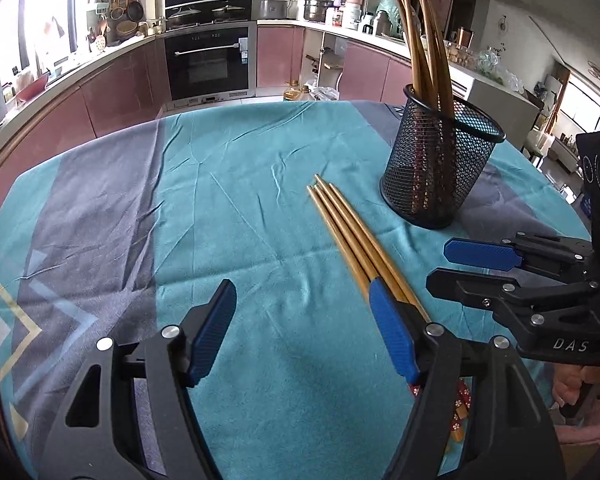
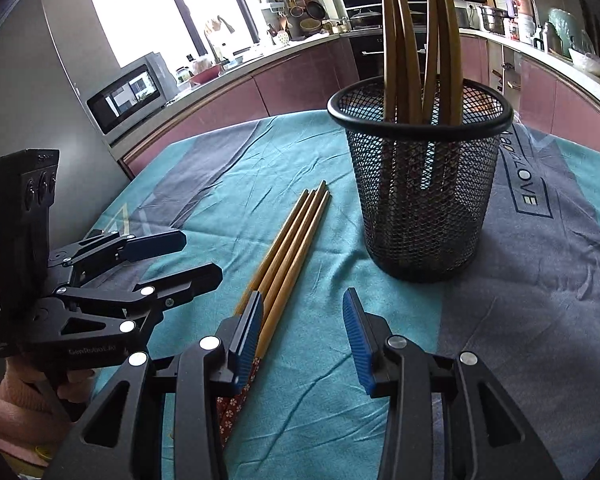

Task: Organize utensils
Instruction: 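Move both open grippers back down over the remaining chopsticks on the cloth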

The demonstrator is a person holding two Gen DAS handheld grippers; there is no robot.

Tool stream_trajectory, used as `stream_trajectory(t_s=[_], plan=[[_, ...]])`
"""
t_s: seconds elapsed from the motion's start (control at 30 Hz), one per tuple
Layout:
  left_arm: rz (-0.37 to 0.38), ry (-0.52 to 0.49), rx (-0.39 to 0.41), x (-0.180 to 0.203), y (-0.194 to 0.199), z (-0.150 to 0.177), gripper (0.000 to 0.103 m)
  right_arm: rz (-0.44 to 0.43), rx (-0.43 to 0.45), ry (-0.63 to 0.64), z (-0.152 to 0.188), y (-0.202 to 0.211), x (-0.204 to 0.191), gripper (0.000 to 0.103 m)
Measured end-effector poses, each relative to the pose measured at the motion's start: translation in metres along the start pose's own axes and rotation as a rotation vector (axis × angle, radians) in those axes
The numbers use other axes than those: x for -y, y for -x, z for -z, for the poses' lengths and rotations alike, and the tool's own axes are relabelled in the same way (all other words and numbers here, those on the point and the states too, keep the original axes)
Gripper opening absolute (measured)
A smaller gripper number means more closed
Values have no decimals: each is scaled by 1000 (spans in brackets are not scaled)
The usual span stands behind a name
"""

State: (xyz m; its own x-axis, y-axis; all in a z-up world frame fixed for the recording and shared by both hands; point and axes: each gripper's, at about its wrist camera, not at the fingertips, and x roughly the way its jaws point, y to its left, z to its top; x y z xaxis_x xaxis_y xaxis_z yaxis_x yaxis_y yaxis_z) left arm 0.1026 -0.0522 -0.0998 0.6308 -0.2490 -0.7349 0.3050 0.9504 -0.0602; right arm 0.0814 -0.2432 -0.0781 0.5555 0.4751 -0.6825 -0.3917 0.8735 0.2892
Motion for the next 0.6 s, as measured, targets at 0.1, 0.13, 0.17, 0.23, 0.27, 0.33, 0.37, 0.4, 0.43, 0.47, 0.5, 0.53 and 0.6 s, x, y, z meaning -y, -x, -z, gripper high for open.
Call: stream_trajectory(t_s=[0.1,0.13,0.17,0.23,0.27,0.33,0.37,0.4,0.43,0.47,0.5,0.53,0.6], plan=[[0,-4,-4,2,0,1,68,2,-4,2,-2,-5,-3,39],[-3,-8,-6,3,-1,1,68,4,-5,4,-3,-6,-4,39],[-5,-11,-7,4,-1,2,68,5,-6,6,-3,-6,-5,39],[-9,-15,-11,5,-2,2,68,9,-8,9,-4,-7,-5,39],[-9,-17,-15,5,-3,2,68,9,-12,8,-4,-8,-5,39],[-10,-18,-20,6,-5,2,68,13,-16,9,-4,-10,-5,39],[-8,-19,-23,6,-6,3,68,15,-17,10,-4,-11,-6,39],[-7,-18,-25,6,-7,3,68,16,-18,11,-3,-12,-6,39],[-7,-19,-27,6,-8,3,68,18,-19,12,-3,-13,-7,39],[-6,-20,-29,7,-9,3,68,19,-21,13,-3,-14,-7,39],[-7,-19,-31,7,-10,2,68,21,-24,16,-3,-15,-8,39],[-4,-18,-32,7,-10,2,68,24,-26,20,-3,-16,-9,39],[2,-12,-35,5,-11,1,68,35,-34,30,-3,-19,-11,38]])
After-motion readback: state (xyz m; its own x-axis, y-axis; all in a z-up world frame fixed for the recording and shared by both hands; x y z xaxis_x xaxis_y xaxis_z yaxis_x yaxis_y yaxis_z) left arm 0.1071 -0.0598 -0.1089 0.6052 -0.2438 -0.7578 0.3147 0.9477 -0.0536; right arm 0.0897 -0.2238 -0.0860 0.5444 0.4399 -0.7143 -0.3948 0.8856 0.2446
